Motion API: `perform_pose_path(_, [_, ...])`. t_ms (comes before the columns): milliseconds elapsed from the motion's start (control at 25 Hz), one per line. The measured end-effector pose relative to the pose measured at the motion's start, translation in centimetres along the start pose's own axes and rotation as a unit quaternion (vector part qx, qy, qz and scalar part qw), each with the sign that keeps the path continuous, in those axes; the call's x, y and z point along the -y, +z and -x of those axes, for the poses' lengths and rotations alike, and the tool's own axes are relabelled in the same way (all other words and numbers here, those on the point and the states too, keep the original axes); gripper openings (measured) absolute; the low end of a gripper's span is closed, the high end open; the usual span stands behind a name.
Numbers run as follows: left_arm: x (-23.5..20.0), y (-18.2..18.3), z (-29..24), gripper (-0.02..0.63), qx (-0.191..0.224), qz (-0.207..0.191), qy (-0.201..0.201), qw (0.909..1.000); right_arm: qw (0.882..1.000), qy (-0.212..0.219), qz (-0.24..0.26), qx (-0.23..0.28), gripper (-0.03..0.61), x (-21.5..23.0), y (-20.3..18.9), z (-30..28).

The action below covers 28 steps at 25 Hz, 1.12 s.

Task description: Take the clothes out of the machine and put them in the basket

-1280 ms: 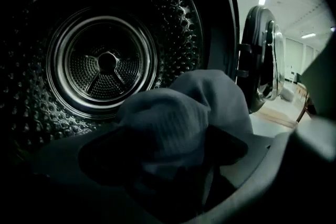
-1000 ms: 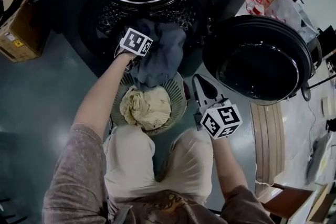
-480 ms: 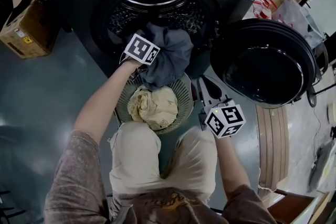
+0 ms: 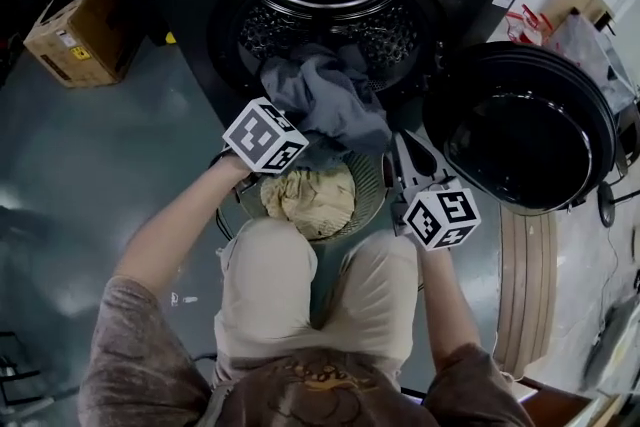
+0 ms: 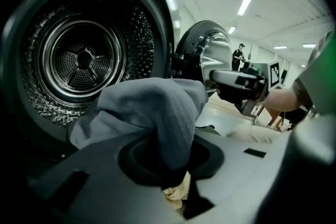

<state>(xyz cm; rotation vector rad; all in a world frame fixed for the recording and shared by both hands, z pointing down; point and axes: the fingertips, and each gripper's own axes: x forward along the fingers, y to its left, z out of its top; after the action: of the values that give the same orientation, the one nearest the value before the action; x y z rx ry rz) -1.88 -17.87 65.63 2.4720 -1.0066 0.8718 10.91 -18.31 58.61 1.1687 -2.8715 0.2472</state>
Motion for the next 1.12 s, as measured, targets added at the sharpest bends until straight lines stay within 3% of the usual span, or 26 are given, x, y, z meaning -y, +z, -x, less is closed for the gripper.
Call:
perform_pose_path(240, [5.1, -1.9, 1.8, 0.077, -0.021, -0.016, -0.038, 0.9989, 1.000, 0.007, -0.003, -0.001, -0.003, -0.6, -0.5, 0.0])
perform_pose_path(400, [6.4, -3.1, 1.9, 0.095, -0.041, -0.052, -0.038, 0.9971, 1.000, 0.006, -0.005, -0.002, -0.003, -0.5, -0.6, -0.1])
perform_pose_path(560, [5.6, -3.8, 1.9, 0.258, -0.037, -0.040, -0.042, 0.9976, 1.000, 0.006, -0.004, 0.002, -0.003, -0.6, -0.4, 0.1])
perform_pose_path(640, [4.7, -3.2, 2.5, 0.289, -0.020, -0.022, -0.041, 0.9987, 1.000, 0.004, -0.004, 0.002, -0.003, -0.5, -0.4, 0.2])
perform_pose_path(920, [-3.3, 1.5, 2.4, 0.357, 0.060, 0.007, 0.062, 0.9962, 1.000, 0.000, 0.001, -0.005, -0.003, -0.7, -0.8, 0.6])
perform_pose_path(1120, [-9.0, 2.7, -2.0, 0.419, 0.061, 0.016, 0.112, 0.9916, 1.000, -0.006, 0.004, -0.010, -0.003, -0.8, -0.9, 0.8])
